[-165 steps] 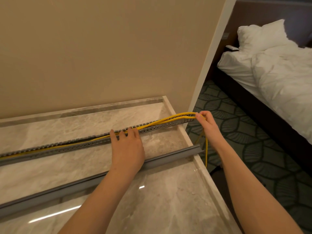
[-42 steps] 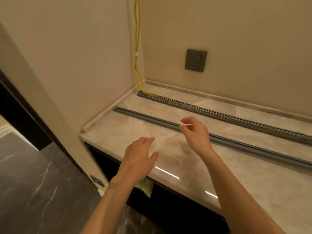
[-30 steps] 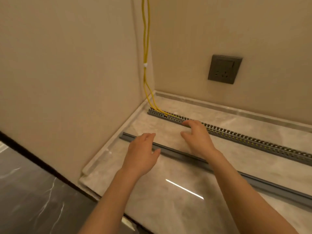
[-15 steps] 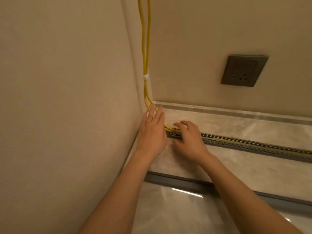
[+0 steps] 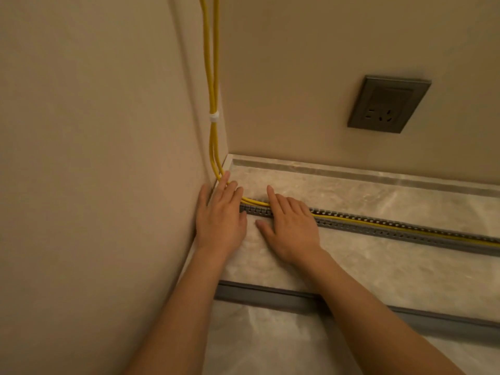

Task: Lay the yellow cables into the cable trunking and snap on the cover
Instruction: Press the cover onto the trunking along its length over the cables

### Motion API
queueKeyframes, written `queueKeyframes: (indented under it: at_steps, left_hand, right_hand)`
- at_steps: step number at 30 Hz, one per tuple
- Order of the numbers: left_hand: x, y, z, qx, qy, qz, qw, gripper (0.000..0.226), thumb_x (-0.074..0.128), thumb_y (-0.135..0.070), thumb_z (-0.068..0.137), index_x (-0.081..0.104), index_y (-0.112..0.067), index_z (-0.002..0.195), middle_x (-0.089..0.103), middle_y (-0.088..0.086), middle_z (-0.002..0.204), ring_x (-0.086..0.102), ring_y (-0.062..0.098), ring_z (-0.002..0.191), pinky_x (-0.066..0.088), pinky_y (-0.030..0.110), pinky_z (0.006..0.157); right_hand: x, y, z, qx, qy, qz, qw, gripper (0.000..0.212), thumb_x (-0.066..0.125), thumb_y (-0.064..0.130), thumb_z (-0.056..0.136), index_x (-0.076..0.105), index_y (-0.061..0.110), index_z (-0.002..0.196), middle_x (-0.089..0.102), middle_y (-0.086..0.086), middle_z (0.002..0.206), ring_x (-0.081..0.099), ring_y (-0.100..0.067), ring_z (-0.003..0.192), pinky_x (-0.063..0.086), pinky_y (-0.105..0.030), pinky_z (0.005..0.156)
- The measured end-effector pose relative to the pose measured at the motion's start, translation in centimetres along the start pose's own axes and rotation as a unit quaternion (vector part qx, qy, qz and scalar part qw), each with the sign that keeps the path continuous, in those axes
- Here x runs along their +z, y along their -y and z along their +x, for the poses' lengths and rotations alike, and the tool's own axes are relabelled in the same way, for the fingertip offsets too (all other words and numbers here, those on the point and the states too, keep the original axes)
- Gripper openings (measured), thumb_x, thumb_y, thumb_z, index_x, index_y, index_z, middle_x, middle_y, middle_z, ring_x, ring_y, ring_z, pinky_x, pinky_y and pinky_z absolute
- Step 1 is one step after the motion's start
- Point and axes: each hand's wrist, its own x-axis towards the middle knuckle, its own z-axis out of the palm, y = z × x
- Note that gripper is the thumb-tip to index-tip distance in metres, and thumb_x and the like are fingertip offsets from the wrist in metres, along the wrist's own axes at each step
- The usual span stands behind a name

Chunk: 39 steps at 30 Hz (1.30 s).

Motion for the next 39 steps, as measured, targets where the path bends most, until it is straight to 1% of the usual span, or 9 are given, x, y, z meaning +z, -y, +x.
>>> queueKeyframes:
  at_steps: [6,12,17,24,29,32,34,36,39]
  left_hand:
    - [0.7,1.0,-1.0,0.024,0.029,0.045,0.998,0.056,0.046,-0.033,0.091,0.036,-0.017,0.143,0.025,0.000,0.154,0.010,0.018,0.145,0.009,0.043,0.116]
    - [1.0,0.4,-0.9,-0.003,0.022,0.048,0.999,0.053,0.040,-0.040,0.093,0.038,-0.019,0.141,0.027,-0.006,0.153,0.011,0.014,0.144,0.012,0.043,0.114]
    - [1.0,0.3,-0.8,-0.016,0.030,0.088,0.996,0.058,0.032,-0.046,0.094,0.032,-0.017,0.144,0.025,-0.004,0.154,0.008,0.014,0.145,0.013,0.040,0.114]
    - [1.1,0.3,-0.9,-0.017,0.050,0.108,0.993,0.062,0.029,-0.049,0.094,0.024,-0.015,0.146,0.019,-0.004,0.156,0.000,0.014,0.145,0.009,0.039,0.115]
    - [1.1,-0.3,-0.6,-0.046,0.098,0.056,0.993,0.071,0.032,-0.050,0.094,0.011,-0.009,0.148,0.004,0.001,0.159,-0.009,0.015,0.144,0.007,0.041,0.115]
    - [0.9,-1.2,-1.0,-0.068,0.141,0.003,0.988,0.076,0.036,-0.049,0.093,0.001,-0.008,0.148,-0.007,0.003,0.158,-0.013,0.015,0.144,0.006,0.045,0.116]
    - [0.8,-1.9,-1.4,-0.082,0.151,-0.064,0.983,0.076,0.040,-0.047,0.093,0.004,-0.010,0.149,-0.006,0.003,0.158,-0.013,0.018,0.144,0.003,0.044,0.117]
    - [0.6,-2.9,-2.0,-0.080,0.149,-0.122,0.978,0.074,0.044,-0.044,0.092,0.011,-0.012,0.149,-0.003,0.004,0.158,-0.012,0.024,0.144,0.002,0.044,0.116]
    - [-0.1,-4.6,-3.3,-0.009,0.146,-0.196,0.970,0.059,0.051,-0.041,0.089,0.035,-0.022,0.142,0.012,-0.001,0.157,-0.004,0.025,0.144,0.006,0.046,0.116]
  right_hand:
    - [0.2,-0.5,-0.1,-0.033,0.021,0.013,0.999,0.069,0.020,0.061,0.091,-0.002,0.030,0.148,0.030,0.000,0.151,0.031,-0.023,0.132,0.019,-0.036,0.110]
    - [-0.2,-0.8,-0.3,-0.058,0.018,0.045,0.997,0.052,0.022,0.057,0.092,0.020,0.040,0.141,0.032,0.002,0.149,0.032,-0.021,0.131,0.018,-0.037,0.109]
    - [-0.2,-0.9,-0.3,-0.066,0.014,0.035,0.997,0.049,0.024,0.056,0.092,0.032,0.037,0.137,0.037,0.002,0.145,0.033,-0.022,0.129,0.020,-0.037,0.108]
    - [-0.3,-0.9,0.0,-0.061,0.038,0.053,0.996,0.052,0.029,0.059,0.090,0.031,0.037,0.136,0.036,0.003,0.145,0.031,-0.020,0.130,0.017,-0.037,0.110]
    - [-0.6,-1.0,0.2,-0.065,0.050,0.066,0.994,0.055,0.033,0.060,0.088,0.030,0.036,0.137,0.033,0.004,0.147,0.030,-0.019,0.132,0.017,-0.036,0.109]
    - [-1.3,-0.9,0.3,-0.066,0.045,0.128,0.989,0.053,0.041,0.055,0.089,0.032,0.034,0.136,0.040,0.005,0.143,0.033,-0.017,0.131,0.019,-0.035,0.108]
    - [-1.9,-1.0,0.2,-0.055,0.043,0.215,0.974,0.047,0.051,0.041,0.089,0.040,0.028,0.133,0.051,0.002,0.135,0.042,-0.018,0.125,0.026,-0.034,0.105]
    - [-2.6,-1.3,0.1,-0.023,0.029,0.327,0.944,0.036,0.059,0.023,0.088,0.053,0.018,0.123,0.062,-0.002,0.119,0.054,-0.019,0.112,0.038,-0.028,0.095]
    - [-3.8,-1.6,-0.1,0.026,-0.001,0.421,0.907,0.017,0.059,0.008,0.087,0.066,0.011,0.101,0.067,0.000,0.093,0.062,-0.016,0.091,0.042,-0.018,0.075]
